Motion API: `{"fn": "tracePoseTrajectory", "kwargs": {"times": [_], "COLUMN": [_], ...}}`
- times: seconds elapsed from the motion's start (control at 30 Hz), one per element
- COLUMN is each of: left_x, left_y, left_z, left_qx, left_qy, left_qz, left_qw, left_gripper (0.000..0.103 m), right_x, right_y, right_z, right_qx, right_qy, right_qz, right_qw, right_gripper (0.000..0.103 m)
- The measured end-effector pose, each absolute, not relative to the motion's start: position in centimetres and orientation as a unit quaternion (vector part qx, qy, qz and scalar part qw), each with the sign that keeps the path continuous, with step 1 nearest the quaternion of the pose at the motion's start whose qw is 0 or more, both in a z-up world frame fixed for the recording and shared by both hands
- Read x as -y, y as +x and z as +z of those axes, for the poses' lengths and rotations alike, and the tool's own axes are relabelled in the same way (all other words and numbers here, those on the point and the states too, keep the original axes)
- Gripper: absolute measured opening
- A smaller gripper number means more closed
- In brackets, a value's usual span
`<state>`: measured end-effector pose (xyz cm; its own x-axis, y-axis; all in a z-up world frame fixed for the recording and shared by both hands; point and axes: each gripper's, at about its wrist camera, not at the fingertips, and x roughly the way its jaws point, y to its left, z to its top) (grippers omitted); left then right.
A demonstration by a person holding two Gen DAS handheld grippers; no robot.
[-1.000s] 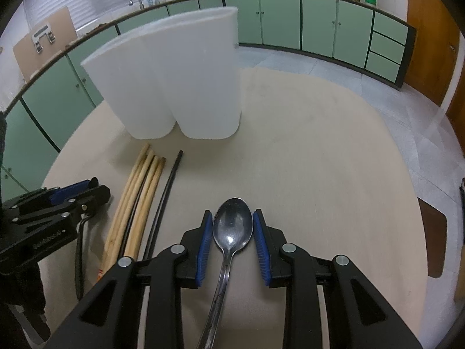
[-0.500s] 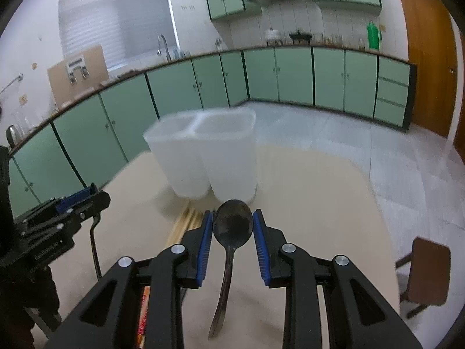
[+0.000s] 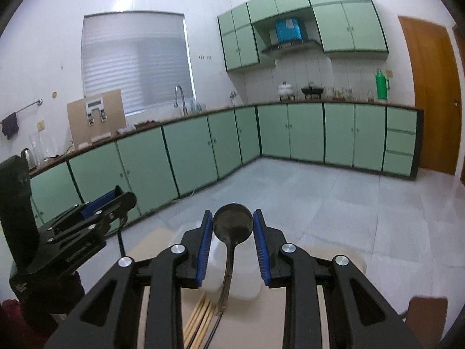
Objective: Organize utensils
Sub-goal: 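Lift both spoons over the white holder and open both tools to drop them in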
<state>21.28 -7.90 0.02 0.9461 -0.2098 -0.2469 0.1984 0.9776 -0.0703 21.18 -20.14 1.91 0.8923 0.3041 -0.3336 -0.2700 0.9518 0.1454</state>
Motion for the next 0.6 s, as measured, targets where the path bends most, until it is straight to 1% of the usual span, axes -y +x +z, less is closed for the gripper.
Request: {"fn": "tracePoseTrajectory", "kwargs": {"times": [0.13,0.27,0.43,0.6], "left_x": [9.2,9.8,10.0,9.5], "left_y": [24.8,28.4,32.5,34.0], "left_z": [1.5,1.2,-1.4,-3.7], "left_qx": [-0.11,-0.114,-0.149,-0.178], "left_qy": [-0.02,-0.02,-0.018,-0.025], "left_qz": [-0.095,-0.082,-0.069,-0.07], "left_qw": [0.989,0.99,0.986,0.981], "left_gripper": [0.034,0.034,0.034,0.034], "right_x": [20.3,20.3,20.0,19.7], "right_y": [24.1,27.3,30.8,32.2], "right_z": [3.4,3.4,0.8,-1.9], "right_qx": [-0.165,-0.162,-0.195,-0.226], "right_qy": [0.063,0.067,0.071,0.069], "right_qz": [0.142,0.12,0.105,0.105], "right_qw": [0.974,0.977,0.973,0.966], "right_gripper": [0.028,0.028,0.028,0.028]}}
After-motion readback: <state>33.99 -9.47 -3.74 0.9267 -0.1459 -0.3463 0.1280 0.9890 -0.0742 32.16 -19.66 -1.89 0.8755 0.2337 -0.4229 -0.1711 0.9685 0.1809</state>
